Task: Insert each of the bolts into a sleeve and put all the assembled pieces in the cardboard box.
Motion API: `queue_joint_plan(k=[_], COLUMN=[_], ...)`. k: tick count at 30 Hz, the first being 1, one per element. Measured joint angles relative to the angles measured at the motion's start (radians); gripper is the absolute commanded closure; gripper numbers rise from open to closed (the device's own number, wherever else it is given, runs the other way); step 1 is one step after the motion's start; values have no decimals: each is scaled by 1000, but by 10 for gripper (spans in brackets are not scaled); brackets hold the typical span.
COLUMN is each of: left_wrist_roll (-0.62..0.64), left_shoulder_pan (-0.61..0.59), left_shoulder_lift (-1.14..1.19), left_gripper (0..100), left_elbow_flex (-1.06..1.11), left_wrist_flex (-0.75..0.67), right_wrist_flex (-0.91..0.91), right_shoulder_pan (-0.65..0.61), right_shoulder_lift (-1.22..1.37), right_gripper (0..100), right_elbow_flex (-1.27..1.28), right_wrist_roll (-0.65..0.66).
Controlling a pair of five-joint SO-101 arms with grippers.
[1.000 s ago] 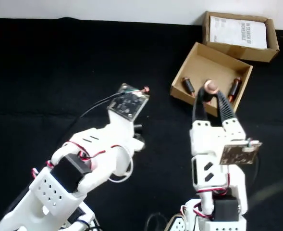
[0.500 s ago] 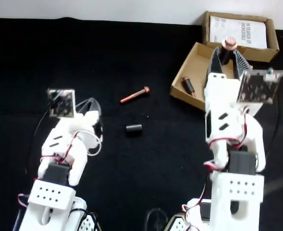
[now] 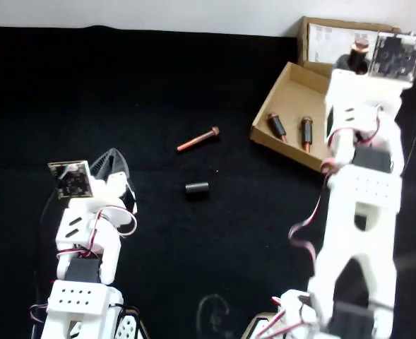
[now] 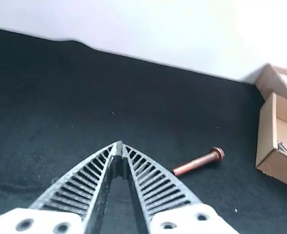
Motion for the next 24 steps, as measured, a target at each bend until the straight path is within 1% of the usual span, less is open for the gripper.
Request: queue_joint_plan(k=[2,4,8,10,16,24], left_wrist_roll=[0,0,0,0,0,0], left_shoulder_pan=[-8,-8,-8,-8,-8,-8], left_shoulder_lift=[2,2,2,2,2,2], left_gripper=[980,980,980,980,980,979], left_elbow_flex=[0,0,0,0,0,0], left_wrist_flex=[-3,5,114,133,144,144], right_wrist_flex=[5,46,219,322,578,779], right_shoulder_pan=[26,46,63,63,55,35], right_shoulder_lift=[91,170,324,390,548,726], right_gripper=[991,991,991,991,991,991], right_elbow_flex=[-68,-147,-325,-408,-624,-875], right_wrist_roll=[0,0,0,0,0,23])
